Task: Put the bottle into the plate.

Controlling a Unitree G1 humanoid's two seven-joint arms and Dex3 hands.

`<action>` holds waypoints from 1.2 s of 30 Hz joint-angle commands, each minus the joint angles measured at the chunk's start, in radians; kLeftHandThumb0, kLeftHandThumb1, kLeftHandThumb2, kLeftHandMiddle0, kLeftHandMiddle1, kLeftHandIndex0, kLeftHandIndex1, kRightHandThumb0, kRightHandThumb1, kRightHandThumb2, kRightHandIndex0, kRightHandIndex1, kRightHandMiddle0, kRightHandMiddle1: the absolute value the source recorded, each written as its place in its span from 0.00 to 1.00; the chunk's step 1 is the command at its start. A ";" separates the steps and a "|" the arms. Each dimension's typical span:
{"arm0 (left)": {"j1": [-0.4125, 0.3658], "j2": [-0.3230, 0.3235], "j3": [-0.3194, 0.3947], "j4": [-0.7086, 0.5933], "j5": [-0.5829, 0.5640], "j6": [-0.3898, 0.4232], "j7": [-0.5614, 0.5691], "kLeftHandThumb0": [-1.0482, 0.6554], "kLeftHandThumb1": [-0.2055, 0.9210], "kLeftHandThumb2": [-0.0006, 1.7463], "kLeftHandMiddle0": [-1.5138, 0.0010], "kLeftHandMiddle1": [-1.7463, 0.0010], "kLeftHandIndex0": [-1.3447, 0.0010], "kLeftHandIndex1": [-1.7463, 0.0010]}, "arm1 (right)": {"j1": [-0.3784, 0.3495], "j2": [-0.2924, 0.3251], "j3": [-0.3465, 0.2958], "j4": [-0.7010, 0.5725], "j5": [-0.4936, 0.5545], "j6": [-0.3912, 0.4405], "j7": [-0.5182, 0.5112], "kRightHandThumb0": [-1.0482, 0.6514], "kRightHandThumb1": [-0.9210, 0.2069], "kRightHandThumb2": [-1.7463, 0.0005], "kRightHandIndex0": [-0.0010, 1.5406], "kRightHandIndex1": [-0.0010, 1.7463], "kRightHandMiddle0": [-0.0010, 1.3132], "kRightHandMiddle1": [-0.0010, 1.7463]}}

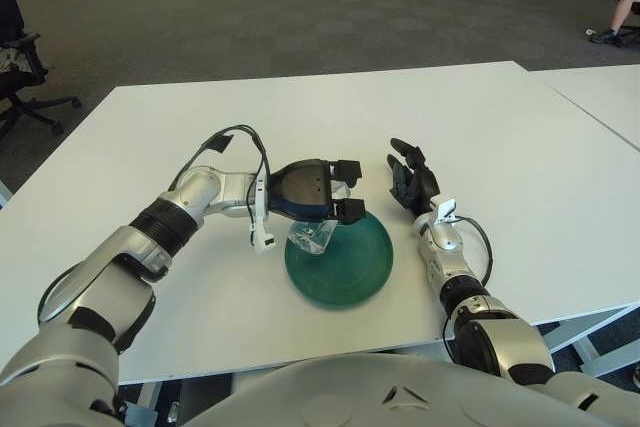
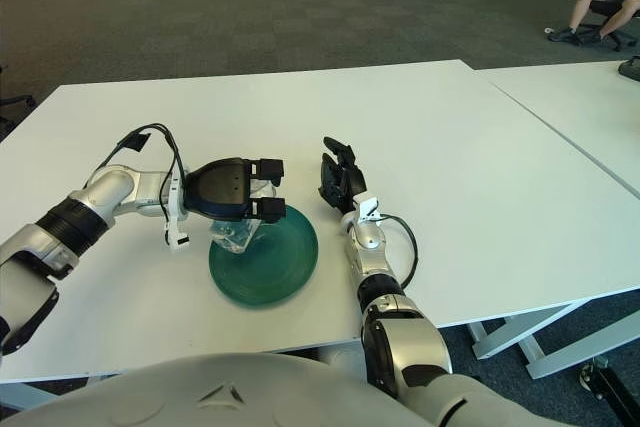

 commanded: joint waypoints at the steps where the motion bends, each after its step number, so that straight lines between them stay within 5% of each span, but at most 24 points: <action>1: 0.012 0.001 0.018 0.002 -0.037 0.029 0.024 0.61 0.34 0.84 0.51 0.03 0.64 0.00 | 0.038 -0.008 0.003 0.036 -0.009 0.025 -0.007 0.25 0.00 0.58 0.19 0.00 0.00 0.34; 36: 0.051 -0.035 -0.003 0.043 -0.047 0.139 -0.060 0.61 0.41 0.80 0.55 0.01 0.69 0.00 | 0.036 -0.012 0.003 0.060 -0.029 -0.005 -0.036 0.25 0.00 0.57 0.18 0.00 0.00 0.33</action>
